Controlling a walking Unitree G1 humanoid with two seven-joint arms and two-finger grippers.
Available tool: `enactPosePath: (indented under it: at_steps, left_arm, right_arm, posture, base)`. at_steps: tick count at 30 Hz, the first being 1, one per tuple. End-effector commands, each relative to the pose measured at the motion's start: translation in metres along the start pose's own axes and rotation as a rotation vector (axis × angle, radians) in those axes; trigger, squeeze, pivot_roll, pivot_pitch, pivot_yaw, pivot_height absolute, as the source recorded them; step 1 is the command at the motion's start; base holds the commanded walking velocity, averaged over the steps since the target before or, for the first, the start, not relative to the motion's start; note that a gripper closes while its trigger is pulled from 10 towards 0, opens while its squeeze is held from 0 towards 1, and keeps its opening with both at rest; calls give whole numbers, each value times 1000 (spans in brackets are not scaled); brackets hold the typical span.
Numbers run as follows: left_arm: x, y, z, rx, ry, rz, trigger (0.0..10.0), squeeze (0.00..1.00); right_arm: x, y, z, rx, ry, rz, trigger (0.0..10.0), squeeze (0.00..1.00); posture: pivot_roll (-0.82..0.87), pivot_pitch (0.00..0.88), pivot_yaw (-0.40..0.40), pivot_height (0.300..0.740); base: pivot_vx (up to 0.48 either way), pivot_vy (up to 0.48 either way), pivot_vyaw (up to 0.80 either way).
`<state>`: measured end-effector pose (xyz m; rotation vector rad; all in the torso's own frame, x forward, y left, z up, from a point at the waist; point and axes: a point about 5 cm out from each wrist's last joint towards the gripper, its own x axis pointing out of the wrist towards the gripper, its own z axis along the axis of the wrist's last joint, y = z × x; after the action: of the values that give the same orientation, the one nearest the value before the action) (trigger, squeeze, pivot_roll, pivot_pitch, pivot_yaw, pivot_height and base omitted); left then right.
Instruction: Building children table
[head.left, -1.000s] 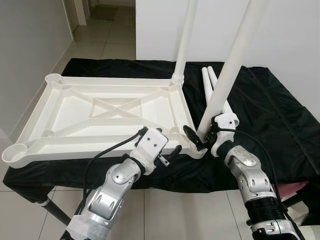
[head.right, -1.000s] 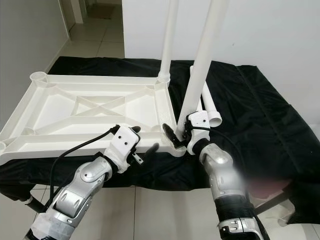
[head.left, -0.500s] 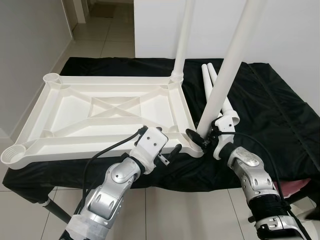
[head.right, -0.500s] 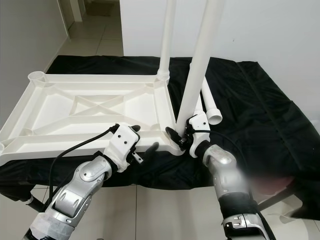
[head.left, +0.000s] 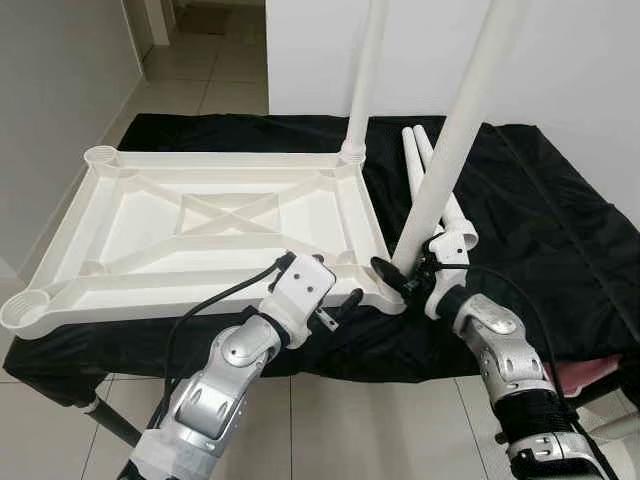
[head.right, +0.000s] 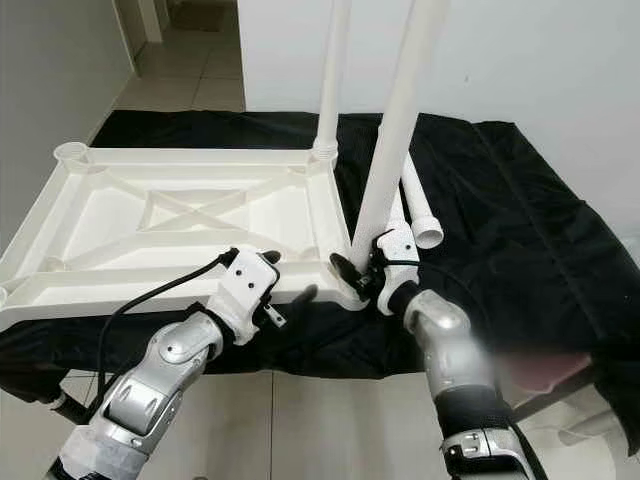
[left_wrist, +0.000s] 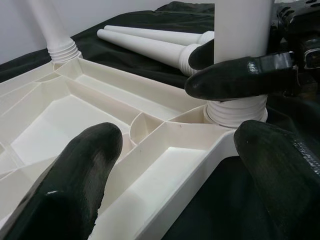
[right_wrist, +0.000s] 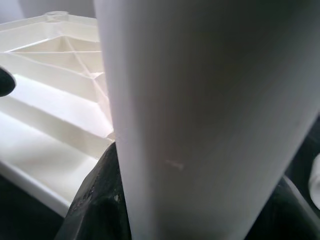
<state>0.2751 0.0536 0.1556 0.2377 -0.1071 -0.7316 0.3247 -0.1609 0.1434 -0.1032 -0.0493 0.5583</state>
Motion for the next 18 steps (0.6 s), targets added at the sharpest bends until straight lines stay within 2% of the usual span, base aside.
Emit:
enactPosePath:
  at_steps: [1, 5, 6, 8, 11, 13, 17, 18]
  left_arm:
    - [-2, -3, -3, -1, 20, -35, 10000, 0]
    - [-2, -2, -3, 2, 21, -34, 10000, 0]
    - [-3, 1, -3, 4, 22, -35, 10000, 0]
    - [-3, 1, -3, 4, 22, -35, 10000, 0]
    - [-2, 2, -3, 12, 23, -42, 10000, 0]
    - [-1, 2, -2, 22, 21, -47, 10000, 0]
    - [-1, 4, -2, 27, 21, -44, 10000, 0]
    - [-1, 9, -2, 34, 25, -26, 10000, 0]
  right_arm:
    - [0, 4, -4, 19, 22, -46, 10000, 0]
    - [0, 6, -2, 33, 17, -92, 10000, 0]
    - [-1, 9, -1, 58, 17, -179, 10000, 0]
    - [-1, 9, -1, 58, 17, -179, 10000, 0]
    - [-1, 14, -1, 67, 12, -247, 10000, 0]
    - [-1, 26, -3, 112, 7, -350, 10000, 0]
    - [-1, 32, -5, 126, 15, -395, 10000, 0]
    - [-1, 37, -5, 138, 17, -454, 10000, 0]
  posture:
    - [-1, 71, -16, 740]
    - [-1, 71, -13, 740]
    - [-4, 71, 1, 740]
    - [-4, 71, 1, 740]
    - [0, 71, 3, 740]
    - [8, 73, 3, 740]
    - [11, 74, -11, 740]
    - [16, 70, -16, 740]
  base:
    - [0, 0, 0]
    - [0, 0, 0]
    - [0, 0, 0]
    - [0, 0, 0]
    - [0, 0, 0]
    - [0, 0, 0]
    - [0, 0, 0]
    - [0, 0, 0]
